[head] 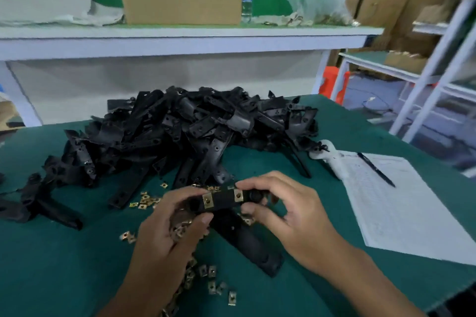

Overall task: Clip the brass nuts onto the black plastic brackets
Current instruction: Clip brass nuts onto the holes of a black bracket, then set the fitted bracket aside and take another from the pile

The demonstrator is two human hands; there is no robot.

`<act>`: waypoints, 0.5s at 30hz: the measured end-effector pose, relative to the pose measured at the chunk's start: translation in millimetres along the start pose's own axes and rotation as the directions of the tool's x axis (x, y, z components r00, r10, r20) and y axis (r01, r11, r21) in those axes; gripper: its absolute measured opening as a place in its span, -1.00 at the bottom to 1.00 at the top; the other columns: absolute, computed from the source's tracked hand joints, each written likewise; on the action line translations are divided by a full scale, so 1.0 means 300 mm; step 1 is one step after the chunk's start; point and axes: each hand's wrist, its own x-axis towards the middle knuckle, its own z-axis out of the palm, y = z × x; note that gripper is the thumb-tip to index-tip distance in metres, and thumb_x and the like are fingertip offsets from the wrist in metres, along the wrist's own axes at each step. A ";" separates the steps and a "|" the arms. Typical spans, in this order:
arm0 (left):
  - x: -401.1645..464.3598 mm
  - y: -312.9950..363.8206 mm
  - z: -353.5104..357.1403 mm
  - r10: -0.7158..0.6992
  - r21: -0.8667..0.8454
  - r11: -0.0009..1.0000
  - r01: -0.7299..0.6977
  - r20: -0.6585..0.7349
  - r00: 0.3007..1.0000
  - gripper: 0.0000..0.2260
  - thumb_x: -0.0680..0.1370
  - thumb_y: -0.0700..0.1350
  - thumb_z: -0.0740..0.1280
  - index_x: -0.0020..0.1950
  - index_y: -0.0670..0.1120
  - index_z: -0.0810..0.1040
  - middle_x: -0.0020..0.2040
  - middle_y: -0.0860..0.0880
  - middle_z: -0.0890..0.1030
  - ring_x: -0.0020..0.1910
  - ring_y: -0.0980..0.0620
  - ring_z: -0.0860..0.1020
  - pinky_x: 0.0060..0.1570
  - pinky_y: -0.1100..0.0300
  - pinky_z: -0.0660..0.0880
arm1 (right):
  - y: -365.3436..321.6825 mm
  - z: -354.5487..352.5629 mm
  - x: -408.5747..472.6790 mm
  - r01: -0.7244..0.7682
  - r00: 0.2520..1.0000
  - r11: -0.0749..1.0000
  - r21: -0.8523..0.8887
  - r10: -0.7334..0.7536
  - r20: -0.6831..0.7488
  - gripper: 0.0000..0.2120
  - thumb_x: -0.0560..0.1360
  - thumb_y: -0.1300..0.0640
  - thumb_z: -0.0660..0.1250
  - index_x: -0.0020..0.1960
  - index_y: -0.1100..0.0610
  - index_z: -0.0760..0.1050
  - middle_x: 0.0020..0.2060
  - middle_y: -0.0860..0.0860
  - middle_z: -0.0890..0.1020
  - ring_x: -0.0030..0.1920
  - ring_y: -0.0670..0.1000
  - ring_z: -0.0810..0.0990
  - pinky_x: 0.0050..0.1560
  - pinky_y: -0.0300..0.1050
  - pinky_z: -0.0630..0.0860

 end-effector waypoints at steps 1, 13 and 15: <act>0.010 0.027 0.024 0.068 0.051 0.996 -0.070 0.052 0.996 -0.75 0.48 0.23 0.32 0.15 0.36 0.52 0.12 0.26 0.60 0.06 0.23 0.61 -0.02 0.36 0.52 | -0.013 -0.058 -0.034 0.005 1.000 0.999 -0.051 -0.006 -0.027 -0.78 0.60 -0.08 0.35 0.25 -0.20 0.52 0.04 -0.25 0.58 0.03 -0.05 0.59 0.04 -0.36 0.43; -0.072 0.339 0.744 0.505 -0.160 0.856 -0.491 0.461 0.730 -0.79 0.54 0.08 0.31 0.17 0.23 0.49 0.09 0.35 0.52 0.09 0.29 0.51 0.10 0.50 0.33 | -0.136 -0.665 -0.706 -0.427 0.866 0.823 -0.375 0.252 -0.433 -0.80 0.59 -0.02 0.37 0.20 -0.06 0.59 0.07 -0.26 0.64 0.09 -0.19 0.63 0.07 -0.33 0.48; -0.110 0.380 0.846 0.542 -0.210 0.834 -0.511 0.486 0.685 -0.80 0.55 0.04 0.32 0.16 0.22 0.50 0.05 0.38 0.50 0.05 0.27 0.50 0.06 0.49 0.34 | -0.153 -0.727 -0.793 -0.482 0.832 0.781 -0.397 0.267 -0.486 -0.79 0.58 0.00 0.39 0.19 -0.01 0.61 0.04 -0.24 0.65 0.05 -0.17 0.64 0.03 -0.25 0.53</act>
